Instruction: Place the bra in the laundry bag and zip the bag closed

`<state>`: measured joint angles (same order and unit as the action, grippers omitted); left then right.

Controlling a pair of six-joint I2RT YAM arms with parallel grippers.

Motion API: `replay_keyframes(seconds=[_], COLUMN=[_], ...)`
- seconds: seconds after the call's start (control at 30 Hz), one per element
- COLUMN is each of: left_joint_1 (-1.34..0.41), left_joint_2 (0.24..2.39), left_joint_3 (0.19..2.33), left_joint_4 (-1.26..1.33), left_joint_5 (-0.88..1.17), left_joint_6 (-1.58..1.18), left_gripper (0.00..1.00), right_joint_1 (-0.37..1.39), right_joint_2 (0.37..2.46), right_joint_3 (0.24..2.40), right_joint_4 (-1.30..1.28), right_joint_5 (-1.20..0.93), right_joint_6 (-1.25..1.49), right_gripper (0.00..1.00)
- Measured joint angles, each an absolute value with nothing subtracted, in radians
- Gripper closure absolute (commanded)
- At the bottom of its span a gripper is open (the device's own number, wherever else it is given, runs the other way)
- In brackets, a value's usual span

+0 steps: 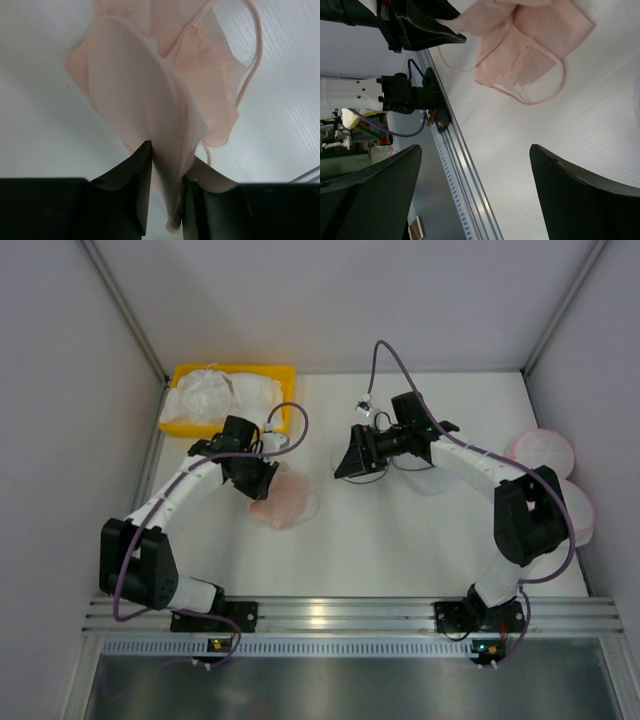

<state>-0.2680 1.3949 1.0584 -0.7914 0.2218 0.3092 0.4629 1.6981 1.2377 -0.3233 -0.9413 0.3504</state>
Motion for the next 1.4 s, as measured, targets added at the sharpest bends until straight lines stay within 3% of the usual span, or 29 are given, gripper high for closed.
replay_keyframes(seconds=[0.03, 0.07, 0.13, 0.23, 0.27, 0.5, 0.6, 0.73, 0.77, 0.87, 1.4], left_joint_1=[-0.289, -0.303, -0.326, -0.339, -0.339, -0.339, -0.335, -0.288, -0.265, -0.194, -0.076], left_joint_2=[1.424, 1.449, 1.506, 1.548, 1.548, 1.448, 1.365, 1.281, 1.281, 1.344, 1.695], left_joint_3=[1.073, 1.084, 1.106, 1.12, 1.12, 1.127, 1.118, 1.078, 1.074, 1.073, 1.008], left_joint_4=[-0.79, -0.791, -0.79, -0.79, -0.792, -0.798, -0.794, -0.778, -0.775, -0.748, -0.629], left_joint_5=[0.208, 0.199, 0.191, 0.193, 0.194, 0.297, 0.354, 0.436, 0.457, 0.523, 0.577], left_joint_6=[0.289, 0.273, 0.237, 0.2, 0.191, 0.17, 0.17, 0.131, 0.118, 0.072, -0.028], left_gripper=[0.62, 0.48, 0.38, 0.31, 0.15, 0.12, 0.14, 0.34, 0.42, 0.55, 0.77], right_joint_1=[0.463, 0.463, 0.463, 0.463, 0.463, 0.463, 0.471, 0.508, 0.52, 0.557, 0.653], right_joint_2=[1.699, 1.699, 1.701, 1.703, 1.703, 1.731, 1.757, 1.794, 1.805, 1.856, 2.043], right_joint_3=[1.237, 1.237, 1.237, 1.228, 1.222, 1.179, 1.178, 1.178, 1.178, 1.184, 1.308], right_joint_4=[-0.326, -0.326, -0.326, -0.322, -0.319, -0.255, -0.22, -0.166, -0.154, -0.127, -0.162], right_joint_5=[-0.938, -0.936, -0.928, -0.91, -0.906, -0.883, -0.875, -0.852, -0.845, -0.813, -0.64], right_joint_6=[0.352, 0.352, 0.352, 0.356, 0.36, 0.439, 0.48, 0.553, 0.569, 0.616, 0.69], right_gripper=[0.1, 0.1, 0.1, 0.1, 0.1, 0.09, 0.06, 0.03, 0.01, 0.0, 0.01])
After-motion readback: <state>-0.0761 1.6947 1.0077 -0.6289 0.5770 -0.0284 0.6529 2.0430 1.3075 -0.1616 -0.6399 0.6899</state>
